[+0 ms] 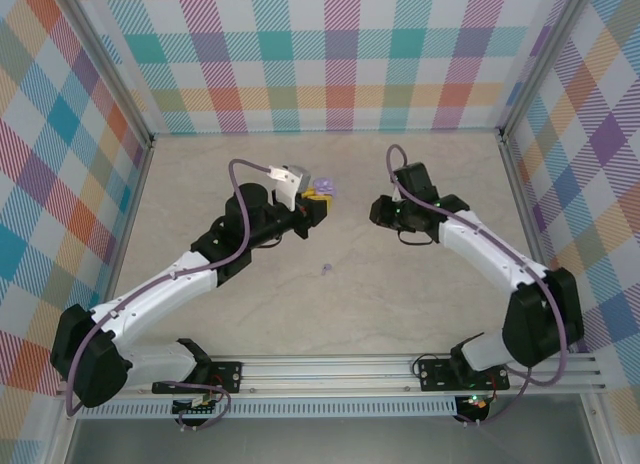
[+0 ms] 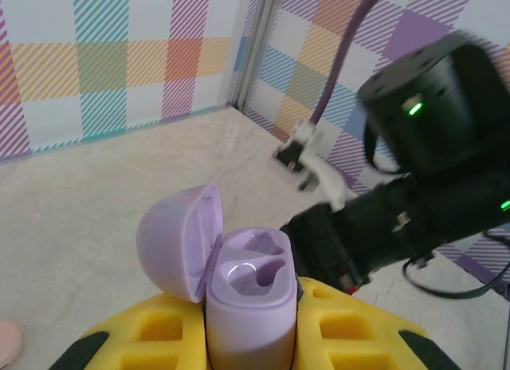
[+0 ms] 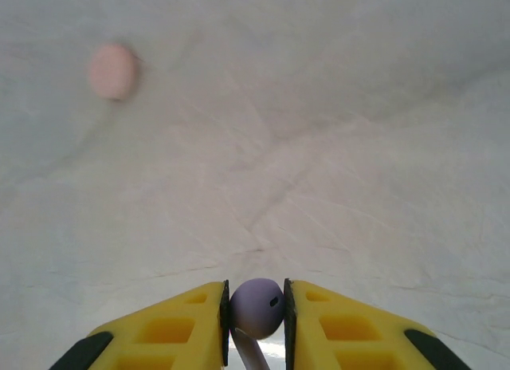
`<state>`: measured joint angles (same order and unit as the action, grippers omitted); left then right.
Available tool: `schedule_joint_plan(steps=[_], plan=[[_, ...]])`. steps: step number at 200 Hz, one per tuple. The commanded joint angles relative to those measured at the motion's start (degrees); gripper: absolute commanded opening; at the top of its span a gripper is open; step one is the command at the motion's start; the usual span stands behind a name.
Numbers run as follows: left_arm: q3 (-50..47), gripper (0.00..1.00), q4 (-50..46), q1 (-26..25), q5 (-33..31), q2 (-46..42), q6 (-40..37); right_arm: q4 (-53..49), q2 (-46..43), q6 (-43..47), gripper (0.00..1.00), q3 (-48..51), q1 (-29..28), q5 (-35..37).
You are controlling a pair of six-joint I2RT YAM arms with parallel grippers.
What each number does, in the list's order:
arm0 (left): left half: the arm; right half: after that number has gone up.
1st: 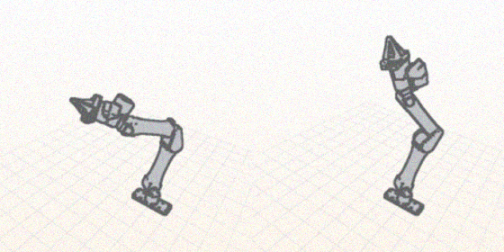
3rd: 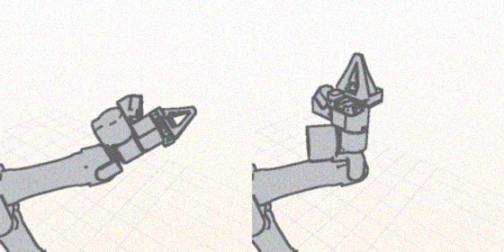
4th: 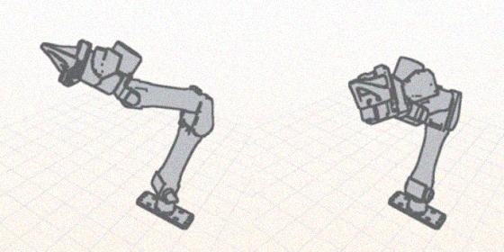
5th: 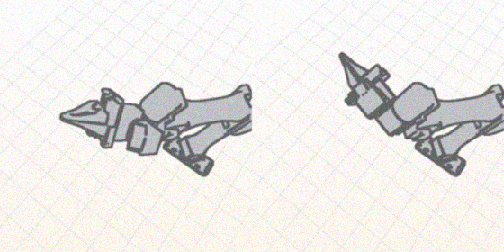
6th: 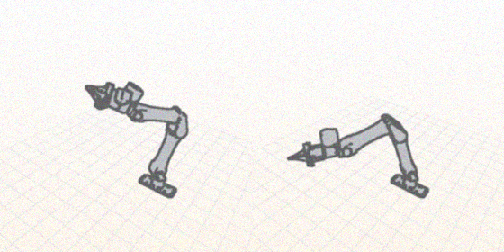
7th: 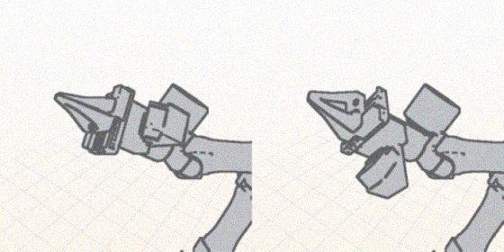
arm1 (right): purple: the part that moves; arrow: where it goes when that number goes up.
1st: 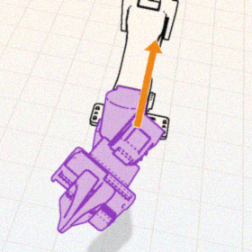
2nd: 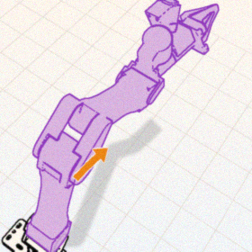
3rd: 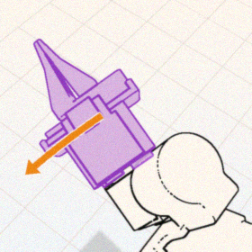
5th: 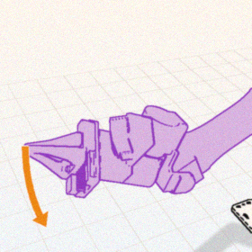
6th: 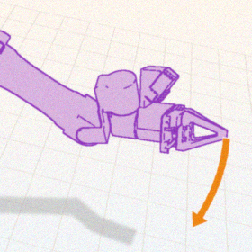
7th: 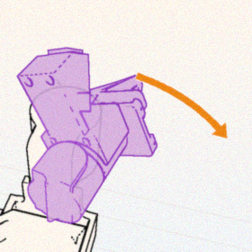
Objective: Insert wireless bluetooth earbuds into charging case
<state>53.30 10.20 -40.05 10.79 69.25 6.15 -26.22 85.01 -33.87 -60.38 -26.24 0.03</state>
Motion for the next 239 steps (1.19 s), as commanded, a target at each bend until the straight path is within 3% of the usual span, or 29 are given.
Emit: schedule_joint_plan(steps=[1,54,145,197,239], plan=[[0.0,0.12,-1.0,-0.7,-0.5,-0.9,-0.6,3.2,3.1,-2.9,0.24,1.5,0.1,2.6],[-0.1,0.12,-0.6,-0.7,-0.3,-0.5,-0.4,4.6,11.3,-2.9,0.24,1.8,0.1,2.5],[-0.5,0.11,0.1,-0.7,-0.2,-0.3,-0.1,1.5,17.7,-1.4,0.26,-0.5,0.1,3.2],[-0.7,0.11,0.0,-0.7,-0.3,-0.7,-0.2,-6.1,18.3,2.6,0.45,-5.1,0.2,4.1],[-0.8,0.11,-0.1,-0.7,-0.3,-1.2,-0.2,-18.9,23.7,11.4,0.49,-15.7,2.4,-2.8]])
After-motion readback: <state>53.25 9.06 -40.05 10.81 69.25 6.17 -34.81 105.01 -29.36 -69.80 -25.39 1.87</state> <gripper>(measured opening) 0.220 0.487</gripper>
